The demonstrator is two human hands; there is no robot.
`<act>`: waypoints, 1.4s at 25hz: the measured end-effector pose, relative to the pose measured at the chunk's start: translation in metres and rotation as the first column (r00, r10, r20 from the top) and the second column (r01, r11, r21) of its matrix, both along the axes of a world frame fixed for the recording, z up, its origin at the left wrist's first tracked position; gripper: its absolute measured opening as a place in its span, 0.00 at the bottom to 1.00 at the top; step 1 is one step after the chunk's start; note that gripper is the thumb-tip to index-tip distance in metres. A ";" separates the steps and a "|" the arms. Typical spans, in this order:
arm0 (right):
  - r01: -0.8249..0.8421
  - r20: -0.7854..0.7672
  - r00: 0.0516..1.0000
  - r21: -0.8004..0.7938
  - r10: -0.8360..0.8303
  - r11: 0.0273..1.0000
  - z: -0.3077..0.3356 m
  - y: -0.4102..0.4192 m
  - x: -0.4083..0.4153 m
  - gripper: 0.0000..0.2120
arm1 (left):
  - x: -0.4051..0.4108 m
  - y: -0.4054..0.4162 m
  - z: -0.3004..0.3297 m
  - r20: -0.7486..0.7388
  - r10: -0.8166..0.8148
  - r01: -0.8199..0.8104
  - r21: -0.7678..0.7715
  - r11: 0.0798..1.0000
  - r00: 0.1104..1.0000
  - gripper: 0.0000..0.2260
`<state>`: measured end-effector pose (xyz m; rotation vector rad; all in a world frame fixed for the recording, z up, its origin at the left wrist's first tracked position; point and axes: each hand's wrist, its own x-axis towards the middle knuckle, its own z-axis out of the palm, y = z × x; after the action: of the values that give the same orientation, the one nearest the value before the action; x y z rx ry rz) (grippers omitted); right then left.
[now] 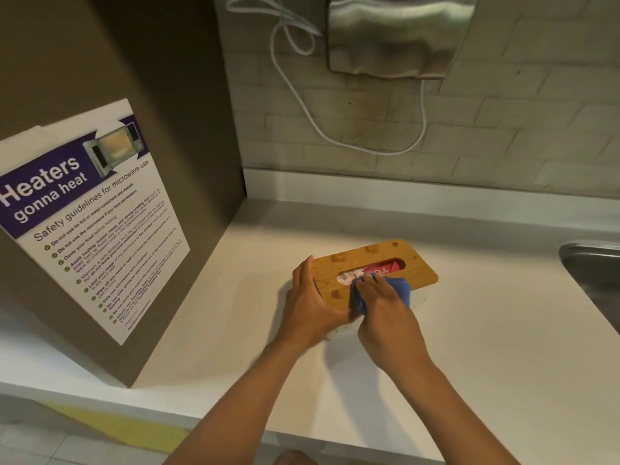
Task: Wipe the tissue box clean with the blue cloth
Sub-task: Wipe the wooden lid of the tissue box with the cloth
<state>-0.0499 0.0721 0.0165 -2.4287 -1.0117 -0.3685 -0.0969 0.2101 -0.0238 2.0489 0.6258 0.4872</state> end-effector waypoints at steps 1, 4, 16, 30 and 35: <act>-0.027 -0.008 1.000 -0.003 0.027 1.000 -0.002 0.000 -0.007 0.17 | -0.001 -0.004 0.000 0.016 0.010 -0.010 0.006 1.000 1.000 0.57; -0.092 -0.019 0.996 0.012 0.092 0.996 -0.003 -0.013 -0.010 0.23 | -0.005 -0.006 0.002 -0.003 -0.021 0.021 0.021 1.000 1.000 0.59; -0.136 -0.112 0.985 -0.005 0.135 0.991 0.004 -0.037 -0.027 0.26 | -0.012 -0.005 -0.011 0.044 -0.111 0.113 -0.035 0.993 0.993 0.60; -0.020 -0.163 0.986 0.067 0.030 0.998 0.000 -0.015 -0.016 0.17 | -0.009 -0.007 -0.020 0.013 -0.077 0.078 -0.108 0.991 0.997 0.56; -0.126 -0.112 0.986 -0.017 0.123 0.992 -0.008 -0.007 -0.035 0.14 | -0.011 -0.006 -0.016 0.002 -0.093 0.093 -0.053 0.994 0.996 0.52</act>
<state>-0.0850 0.0651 0.0085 -2.3636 -1.1173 -0.1780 -0.1077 0.2046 -0.0393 2.0181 0.5351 0.4111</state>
